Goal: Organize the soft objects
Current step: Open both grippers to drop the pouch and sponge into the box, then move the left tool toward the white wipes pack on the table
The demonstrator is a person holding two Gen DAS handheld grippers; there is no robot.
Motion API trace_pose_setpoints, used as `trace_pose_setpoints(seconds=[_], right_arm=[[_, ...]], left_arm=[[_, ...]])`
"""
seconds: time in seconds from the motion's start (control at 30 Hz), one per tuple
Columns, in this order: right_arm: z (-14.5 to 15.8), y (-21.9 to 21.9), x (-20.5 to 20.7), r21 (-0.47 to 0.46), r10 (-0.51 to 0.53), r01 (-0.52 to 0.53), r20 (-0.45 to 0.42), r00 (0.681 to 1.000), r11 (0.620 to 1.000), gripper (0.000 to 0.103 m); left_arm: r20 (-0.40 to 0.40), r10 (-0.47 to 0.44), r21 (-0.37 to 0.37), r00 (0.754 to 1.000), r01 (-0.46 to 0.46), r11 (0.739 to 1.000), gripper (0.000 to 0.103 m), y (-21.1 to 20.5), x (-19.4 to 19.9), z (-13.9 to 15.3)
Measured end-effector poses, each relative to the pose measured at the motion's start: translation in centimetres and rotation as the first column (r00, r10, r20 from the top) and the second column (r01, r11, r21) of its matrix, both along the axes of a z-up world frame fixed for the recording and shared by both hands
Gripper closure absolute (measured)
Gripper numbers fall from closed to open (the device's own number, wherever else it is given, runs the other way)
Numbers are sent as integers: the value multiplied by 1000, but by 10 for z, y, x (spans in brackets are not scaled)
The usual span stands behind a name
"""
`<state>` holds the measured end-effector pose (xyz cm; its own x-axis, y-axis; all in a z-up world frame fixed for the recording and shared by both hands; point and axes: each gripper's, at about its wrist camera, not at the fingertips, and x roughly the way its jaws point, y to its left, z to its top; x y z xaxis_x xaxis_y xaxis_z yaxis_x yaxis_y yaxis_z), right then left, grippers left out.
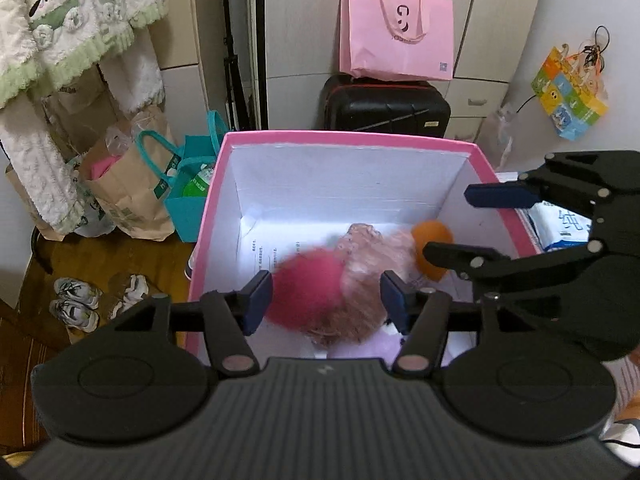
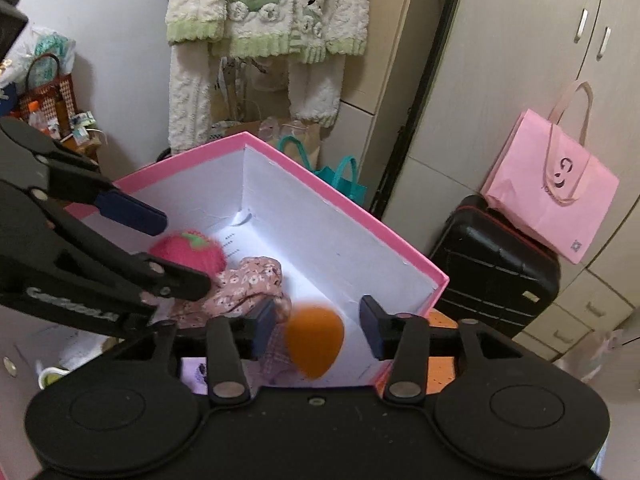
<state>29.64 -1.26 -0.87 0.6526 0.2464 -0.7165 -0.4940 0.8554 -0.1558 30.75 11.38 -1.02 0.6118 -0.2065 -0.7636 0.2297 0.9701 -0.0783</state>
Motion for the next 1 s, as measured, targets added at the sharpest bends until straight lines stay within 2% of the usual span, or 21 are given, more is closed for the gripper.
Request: trace_pose_setpoints(seconds=[0.1,0.27,0.43,0.53,0.77,0.9,1.0], right_arm=[[6,-2,-9,7,1,-1,12,1000,1000,30],[17,-3,-30,8,13,-13,26,1000,1000,29],[29,-5,-57,2,33,-33,45,998,999,28],[37,-7,-74,-13,24,-23,48,999,1000,28],[58,-17,-118,6,48,-49,44,998,999,26],[69,-26,-142,33,59,-60,26,998,998,24],[77,-35,-163,56,58,-59,21,998,997,19]], left_arm=[[30,11,-1,999,-11,1000,27,5,-14,8],[81,-8,2,997,8,1000,25,10,-44,25],[121,-58,41,991,53,998,25,7,-77,41],[137,-58,33,989,54,998,25,8,-95,51],[196,-118,60,973,108,992,25,4,-147,76],[199,-174,34,964,171,985,19,0,-173,88],[206,-218,28,954,217,976,14,-5,-194,95]])
